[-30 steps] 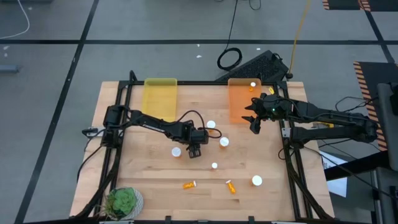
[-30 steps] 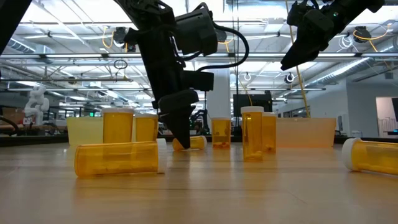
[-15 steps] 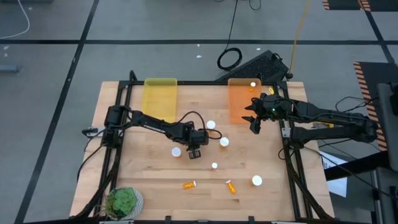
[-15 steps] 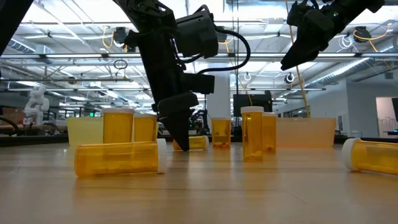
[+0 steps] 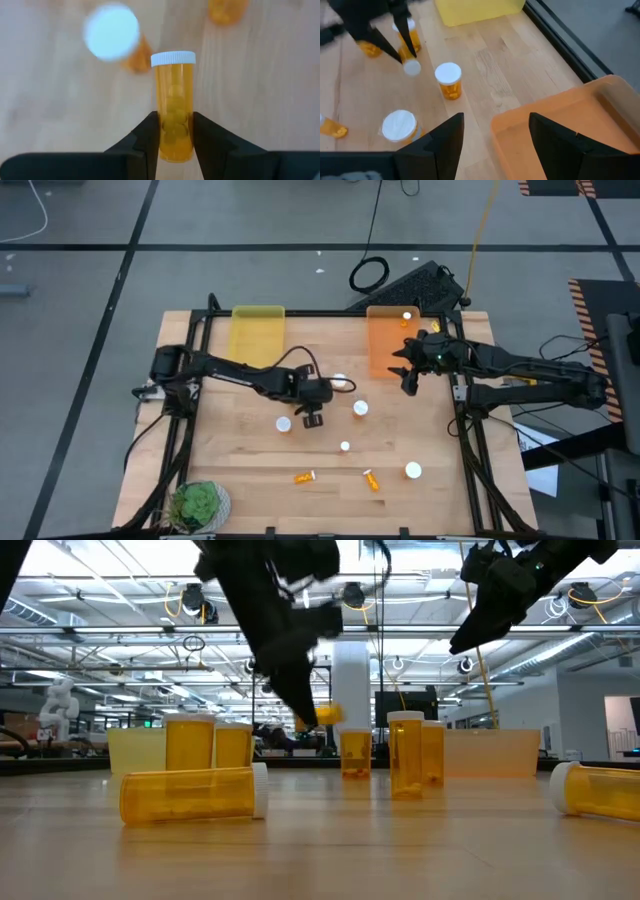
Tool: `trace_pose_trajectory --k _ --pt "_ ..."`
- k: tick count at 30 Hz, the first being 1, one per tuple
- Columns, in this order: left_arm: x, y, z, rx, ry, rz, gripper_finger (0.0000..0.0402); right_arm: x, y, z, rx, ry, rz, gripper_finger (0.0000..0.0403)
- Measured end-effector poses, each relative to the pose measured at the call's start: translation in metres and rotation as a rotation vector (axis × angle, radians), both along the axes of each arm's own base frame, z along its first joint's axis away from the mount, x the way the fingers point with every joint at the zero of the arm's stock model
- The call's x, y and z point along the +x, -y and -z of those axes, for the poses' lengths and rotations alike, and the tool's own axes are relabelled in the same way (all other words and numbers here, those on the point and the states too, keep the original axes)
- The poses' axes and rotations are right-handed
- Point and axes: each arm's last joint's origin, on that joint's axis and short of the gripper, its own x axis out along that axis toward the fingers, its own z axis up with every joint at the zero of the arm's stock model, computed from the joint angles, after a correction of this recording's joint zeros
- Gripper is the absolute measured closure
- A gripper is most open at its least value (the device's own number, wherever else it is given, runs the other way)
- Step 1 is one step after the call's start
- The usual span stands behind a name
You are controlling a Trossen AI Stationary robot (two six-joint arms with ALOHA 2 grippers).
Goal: Pick and place medicine bottles into bin by pill shape (circle, oval)
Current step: Put the small orange pill bottle into the orange bin
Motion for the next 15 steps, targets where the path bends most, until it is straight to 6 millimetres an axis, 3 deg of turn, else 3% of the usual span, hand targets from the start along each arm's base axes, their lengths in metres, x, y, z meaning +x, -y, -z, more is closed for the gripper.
trace_pose_trajectory --k 9,15 --pt "-0.018 -0.003 -0.068 0.134 0.215 0.039 0.0295 0.013 -0.001 -0.001 0.014 0.119 -0.023 0.0183" --pt "-0.017 -0.003 -0.084 0.17 0.309 0.087 0.0295 0.033 -0.017 0.001 0.009 0.17 -0.15 0.0183"
